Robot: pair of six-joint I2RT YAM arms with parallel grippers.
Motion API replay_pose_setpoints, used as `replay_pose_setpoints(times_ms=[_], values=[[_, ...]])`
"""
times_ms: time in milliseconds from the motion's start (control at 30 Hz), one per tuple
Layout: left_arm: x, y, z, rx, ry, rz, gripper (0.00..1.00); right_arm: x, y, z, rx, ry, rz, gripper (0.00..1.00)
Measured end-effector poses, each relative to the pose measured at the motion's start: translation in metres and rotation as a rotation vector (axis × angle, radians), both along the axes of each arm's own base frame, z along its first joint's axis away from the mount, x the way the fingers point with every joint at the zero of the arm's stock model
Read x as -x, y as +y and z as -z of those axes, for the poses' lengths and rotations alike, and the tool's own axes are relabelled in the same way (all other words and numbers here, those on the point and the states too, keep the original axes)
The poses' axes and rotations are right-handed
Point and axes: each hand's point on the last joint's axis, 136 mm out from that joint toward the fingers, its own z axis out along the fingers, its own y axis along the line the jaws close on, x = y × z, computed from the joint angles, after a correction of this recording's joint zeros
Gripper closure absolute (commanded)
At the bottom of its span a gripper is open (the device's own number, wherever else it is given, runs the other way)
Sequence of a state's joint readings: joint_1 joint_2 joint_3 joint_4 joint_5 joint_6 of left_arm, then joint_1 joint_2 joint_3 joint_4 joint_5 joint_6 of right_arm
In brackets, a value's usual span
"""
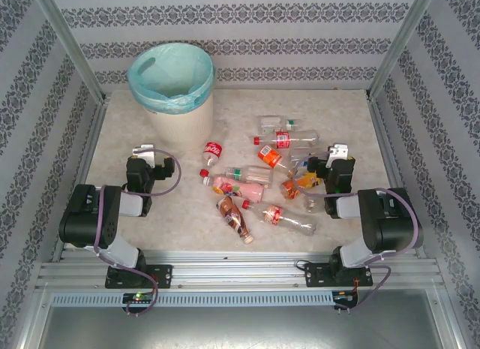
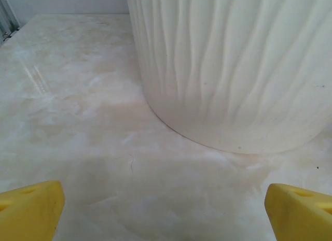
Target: Put the plastic bottles in the bin
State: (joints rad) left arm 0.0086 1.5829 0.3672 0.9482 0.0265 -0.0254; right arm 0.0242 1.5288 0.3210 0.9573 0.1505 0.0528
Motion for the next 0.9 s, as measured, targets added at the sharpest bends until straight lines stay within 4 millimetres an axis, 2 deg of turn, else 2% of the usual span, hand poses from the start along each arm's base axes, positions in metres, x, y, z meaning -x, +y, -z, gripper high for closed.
replay_pose_setpoints(times_ms=[700, 800, 900], values=[[0.0, 0.0, 0.0, 0.0, -0.002, 0.0, 0.0, 0.0, 0.0, 0.001, 0.0, 0.003, 0.0, 0.02], [0.009, 0.001, -0.001, -0.001, -0.012, -0.004, 0.0, 0.001, 0.0, 0.0, 0.0, 0.003, 0.0, 0.02], [0.021, 0.001, -0.013, -0.002, -0.048, -0.004, 0.0, 0.001, 0.0, -0.008, 0.0, -0.016, 0.0, 0.02]])
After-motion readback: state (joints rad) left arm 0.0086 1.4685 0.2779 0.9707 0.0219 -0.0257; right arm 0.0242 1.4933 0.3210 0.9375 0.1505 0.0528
